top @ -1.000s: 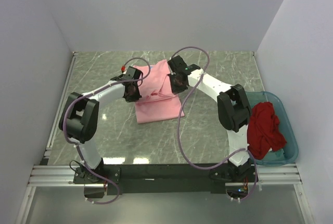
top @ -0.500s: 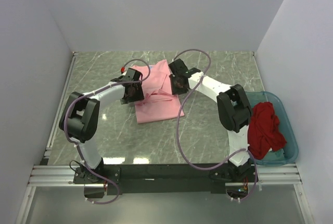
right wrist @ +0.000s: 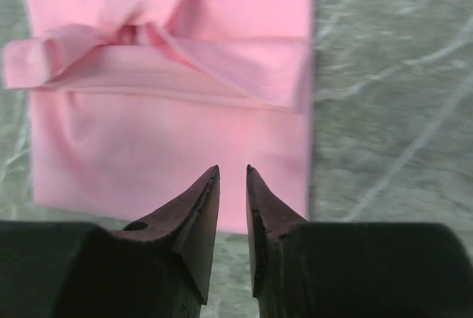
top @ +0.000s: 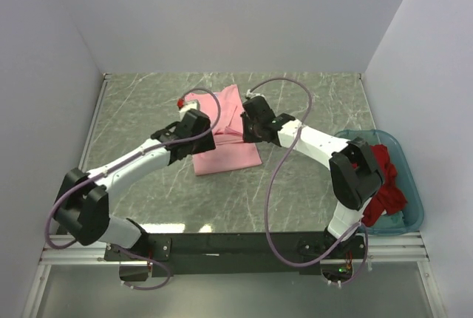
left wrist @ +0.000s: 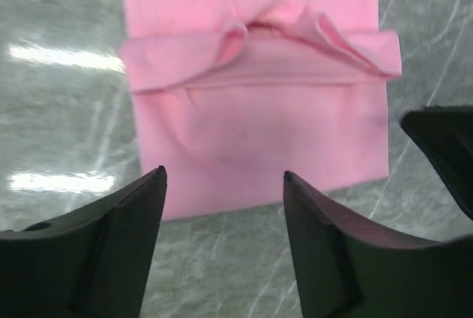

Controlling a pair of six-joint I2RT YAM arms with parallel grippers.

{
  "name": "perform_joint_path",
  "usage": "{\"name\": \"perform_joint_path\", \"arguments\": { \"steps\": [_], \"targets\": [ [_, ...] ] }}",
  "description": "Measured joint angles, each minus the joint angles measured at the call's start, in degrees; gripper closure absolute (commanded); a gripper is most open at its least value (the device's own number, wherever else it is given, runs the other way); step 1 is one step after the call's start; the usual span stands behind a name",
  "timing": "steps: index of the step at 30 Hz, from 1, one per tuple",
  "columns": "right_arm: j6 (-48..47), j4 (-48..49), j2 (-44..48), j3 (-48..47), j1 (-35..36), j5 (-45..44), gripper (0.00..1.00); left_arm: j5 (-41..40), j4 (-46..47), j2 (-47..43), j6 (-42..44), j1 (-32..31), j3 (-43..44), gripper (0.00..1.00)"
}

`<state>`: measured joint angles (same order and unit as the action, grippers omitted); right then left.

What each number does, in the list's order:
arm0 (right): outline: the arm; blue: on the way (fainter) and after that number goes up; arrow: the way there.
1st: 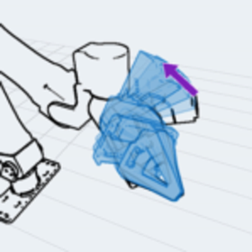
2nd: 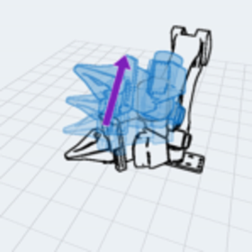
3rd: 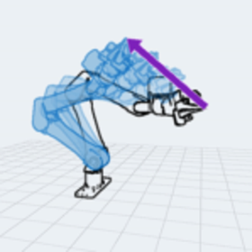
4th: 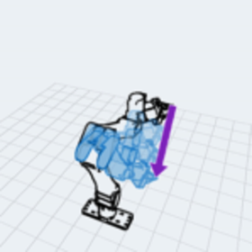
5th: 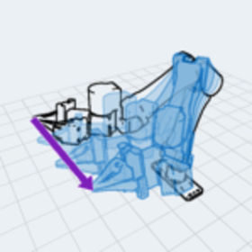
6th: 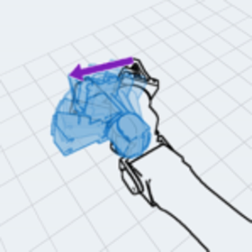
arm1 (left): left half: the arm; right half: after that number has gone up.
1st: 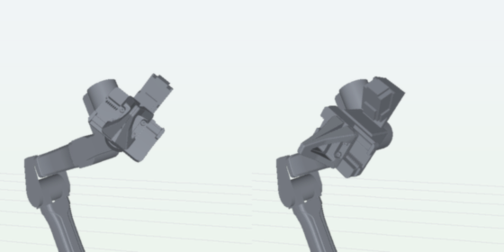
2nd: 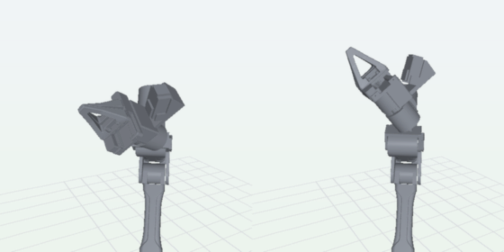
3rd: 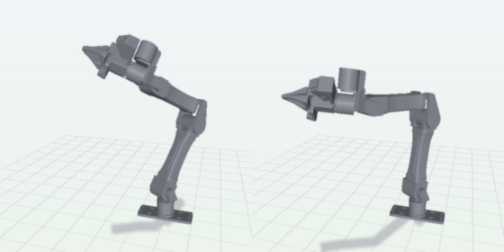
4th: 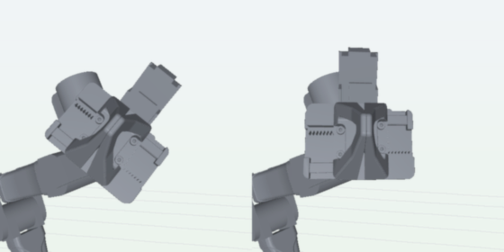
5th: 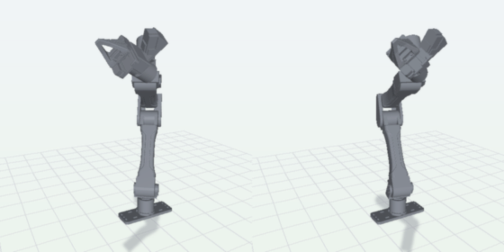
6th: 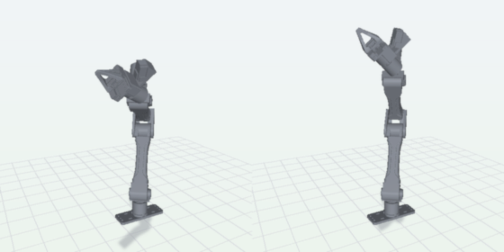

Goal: Fold and stack the t-shirts
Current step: Fold the tshirt

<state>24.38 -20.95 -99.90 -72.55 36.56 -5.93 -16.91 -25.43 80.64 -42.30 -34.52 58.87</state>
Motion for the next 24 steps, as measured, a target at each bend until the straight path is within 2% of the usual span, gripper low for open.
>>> {"name": "perform_joint_path", "arguments": {
  "steps": [3, 7, 13, 24],
  "targets": [
    [0.5, 2.4, -1.3, 0.3, 1.6, 1.6, 0.82, 0.8, 2.0, 2.8, -1.1, -2.6, -2.1, 0.54],
    [1.3, 5.2, -4.7, 0.3, 2.8, 3.9, 0.83, 2.0, 2.8, 7.9, -2.1, -4.3, -4.1, 0.63],
    [2.4, 7.5, -11.0, 0.2, 2.9, 5.4, 0.84, 5.2, 2.9, 14.4, -2.5, -4.5, -4.3, 0.63],
    [2.8, 8.3, -16.1, -6.4, 2.5, 3.4, 0.83, 8.5, 0.5, 15.4, -2.3, -4.3, -2.9, 0.61]
  ]
}}
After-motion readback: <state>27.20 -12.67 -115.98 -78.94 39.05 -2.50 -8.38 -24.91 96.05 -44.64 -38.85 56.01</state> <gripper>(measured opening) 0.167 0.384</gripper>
